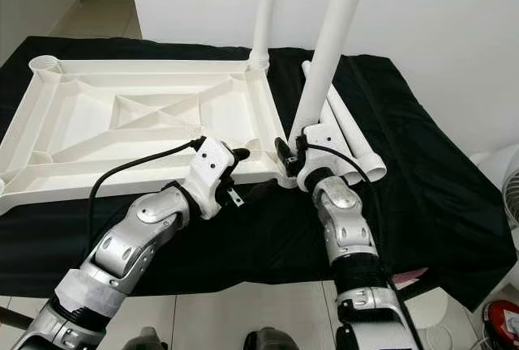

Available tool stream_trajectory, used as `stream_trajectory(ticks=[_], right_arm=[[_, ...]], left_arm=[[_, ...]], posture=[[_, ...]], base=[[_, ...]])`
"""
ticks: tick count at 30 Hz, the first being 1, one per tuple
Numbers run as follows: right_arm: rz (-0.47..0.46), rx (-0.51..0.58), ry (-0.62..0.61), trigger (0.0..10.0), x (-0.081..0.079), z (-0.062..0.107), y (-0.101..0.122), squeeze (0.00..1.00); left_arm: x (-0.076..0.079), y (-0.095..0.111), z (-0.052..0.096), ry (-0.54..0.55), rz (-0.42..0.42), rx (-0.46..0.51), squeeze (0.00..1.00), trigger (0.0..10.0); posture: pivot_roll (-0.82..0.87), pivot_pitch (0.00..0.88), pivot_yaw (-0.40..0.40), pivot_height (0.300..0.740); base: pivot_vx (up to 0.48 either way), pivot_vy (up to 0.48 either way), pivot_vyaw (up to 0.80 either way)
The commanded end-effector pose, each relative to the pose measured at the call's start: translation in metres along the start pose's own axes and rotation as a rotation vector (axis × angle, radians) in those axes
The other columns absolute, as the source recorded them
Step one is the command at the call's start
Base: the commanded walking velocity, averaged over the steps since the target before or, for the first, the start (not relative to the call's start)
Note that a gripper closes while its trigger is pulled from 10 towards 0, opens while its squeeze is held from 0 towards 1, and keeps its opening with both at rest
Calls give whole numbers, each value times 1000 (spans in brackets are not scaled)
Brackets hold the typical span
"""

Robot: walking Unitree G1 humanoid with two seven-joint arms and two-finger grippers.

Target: Building children table

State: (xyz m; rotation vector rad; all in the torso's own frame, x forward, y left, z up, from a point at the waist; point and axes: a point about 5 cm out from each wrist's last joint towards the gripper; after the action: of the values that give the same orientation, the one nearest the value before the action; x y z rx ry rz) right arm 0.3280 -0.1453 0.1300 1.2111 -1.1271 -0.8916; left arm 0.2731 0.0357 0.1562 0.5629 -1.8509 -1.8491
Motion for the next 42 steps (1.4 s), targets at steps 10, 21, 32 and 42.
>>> stream_trajectory(ticks=[10,21,32,42], right_arm=[[-107,-66,-197,10000,-34,6,-5,0],[-134,-17,-177,10000,-28,8,6,1000],[-35,10,-11,10000,-4,20,2,0],[98,40,274,10000,3,18,-2,0]], left_arm=[[2,0,1,-46,19,-14,0,10000],[1,2,1,-51,22,-13,0,10000],[2,3,2,-60,26,-17,0,10000],[3,3,1,-72,29,-19,0,10000]], posture=[[80,0,-77,740],[77,0,-62,740],[73,0,-56,740],[66,0,-51,740]], base=[[0,0,0],[0,0,0],[0,0,0],[0,0,0]])
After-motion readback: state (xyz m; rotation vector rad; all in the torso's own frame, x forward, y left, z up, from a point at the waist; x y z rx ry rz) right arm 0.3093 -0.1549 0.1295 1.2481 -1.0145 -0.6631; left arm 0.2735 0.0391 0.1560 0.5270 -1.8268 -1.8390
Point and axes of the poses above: a point about 5 cm out from each wrist's last joint towards the gripper, its own z axis pointing back from the gripper into the wrist, its own y axis along the axis of the wrist's last joint, x = y × z, and after that the axes turned 8 degrees about z, right-handed
